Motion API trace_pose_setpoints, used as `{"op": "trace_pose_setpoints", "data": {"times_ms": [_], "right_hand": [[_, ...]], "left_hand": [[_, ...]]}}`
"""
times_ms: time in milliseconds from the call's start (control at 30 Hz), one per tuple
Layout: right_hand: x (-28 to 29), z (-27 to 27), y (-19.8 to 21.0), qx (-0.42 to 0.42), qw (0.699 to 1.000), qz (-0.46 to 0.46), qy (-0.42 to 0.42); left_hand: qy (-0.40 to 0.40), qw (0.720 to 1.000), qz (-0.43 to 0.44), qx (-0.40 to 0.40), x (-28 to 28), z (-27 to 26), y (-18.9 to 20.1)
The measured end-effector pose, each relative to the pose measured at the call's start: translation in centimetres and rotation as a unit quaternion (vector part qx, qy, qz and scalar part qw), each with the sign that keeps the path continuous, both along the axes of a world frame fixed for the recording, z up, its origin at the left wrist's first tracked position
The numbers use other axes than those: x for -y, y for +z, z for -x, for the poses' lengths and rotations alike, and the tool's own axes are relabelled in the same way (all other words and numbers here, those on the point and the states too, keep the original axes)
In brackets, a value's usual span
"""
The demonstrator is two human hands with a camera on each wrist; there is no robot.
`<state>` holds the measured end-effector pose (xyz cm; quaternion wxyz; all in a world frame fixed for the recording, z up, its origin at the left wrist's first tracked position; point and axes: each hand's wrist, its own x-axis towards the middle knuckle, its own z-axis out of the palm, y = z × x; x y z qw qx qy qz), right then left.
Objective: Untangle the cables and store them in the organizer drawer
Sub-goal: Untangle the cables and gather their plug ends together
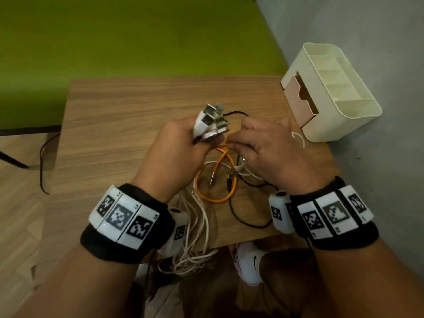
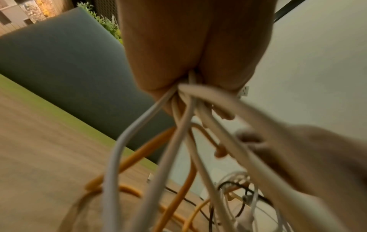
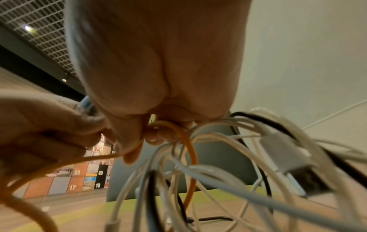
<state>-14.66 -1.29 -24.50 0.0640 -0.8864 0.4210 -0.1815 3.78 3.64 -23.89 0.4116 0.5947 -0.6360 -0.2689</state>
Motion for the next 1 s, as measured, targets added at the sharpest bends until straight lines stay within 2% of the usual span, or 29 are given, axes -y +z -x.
{"op": "trace_pose_setpoints", "data": {"times_ms": [100,233,300,400,467,500,533,600,633,667,767,900,1000], "right_hand": [[-0.2,-0.7,0.7,0.077,0.997,0.012,0.006],[-0.5,-1.0,1.4,0.114,0.993,-0.018,-0.008],[-0.3,-0.9,1.4,0.063,0.995,-0.070,-0.030],[-0.1,-0.2,1.1,-0.087,0.989,-0.104,-0.063],[0.1,0.4,0.9,-0.099,0.986,-0.097,-0.088],[0.3,0.6,0.8,-0.077,0.988,-0.093,-0.097],[0.4,0.9,0.8,-0.041,0.990,-0.089,-0.100],[0.5,1.1,1.0,0.039,0.993,-0.073,-0.087],[0.5,1.1,1.0,0.062,0.993,-0.061,-0.076],[0.4,1.0,0.9,0.070,0.994,-0.050,-0.067],[0.4,0.8,0.6,0.052,0.996,0.004,-0.066],[0.5,1.1,0.6,0.049,0.994,0.040,-0.090],[0.1,0.5,1.0,0.065,0.995,0.004,-0.077]], "left_hand": [[-0.050,0.997,-0.049,-0.021,0.5,-0.1,-0.7],[-0.044,0.997,-0.044,-0.055,0.6,-0.6,-0.4],[-0.024,0.993,-0.034,-0.110,0.5,-0.8,-0.1],[0.020,0.958,-0.029,-0.285,0.3,-1.8,0.2],[0.033,0.936,-0.046,-0.347,0.3,-2.9,0.3],[0.044,0.941,-0.059,-0.332,0.4,-3.4,0.3],[0.060,0.955,-0.073,-0.280,0.5,-3.9,0.1],[0.087,0.985,-0.109,-0.099,1.0,-4.3,-0.9],[0.095,0.987,-0.125,-0.020,1.2,-4.2,-1.3],[0.101,0.986,-0.133,0.025,1.3,-4.0,-1.6],[0.144,0.983,-0.116,0.018,1.6,-3.2,-1.9],[0.214,0.977,0.013,-0.015,1.7,-3.4,-1.4],[0.157,0.984,0.080,0.008,0.9,-2.4,-1.0]]}}
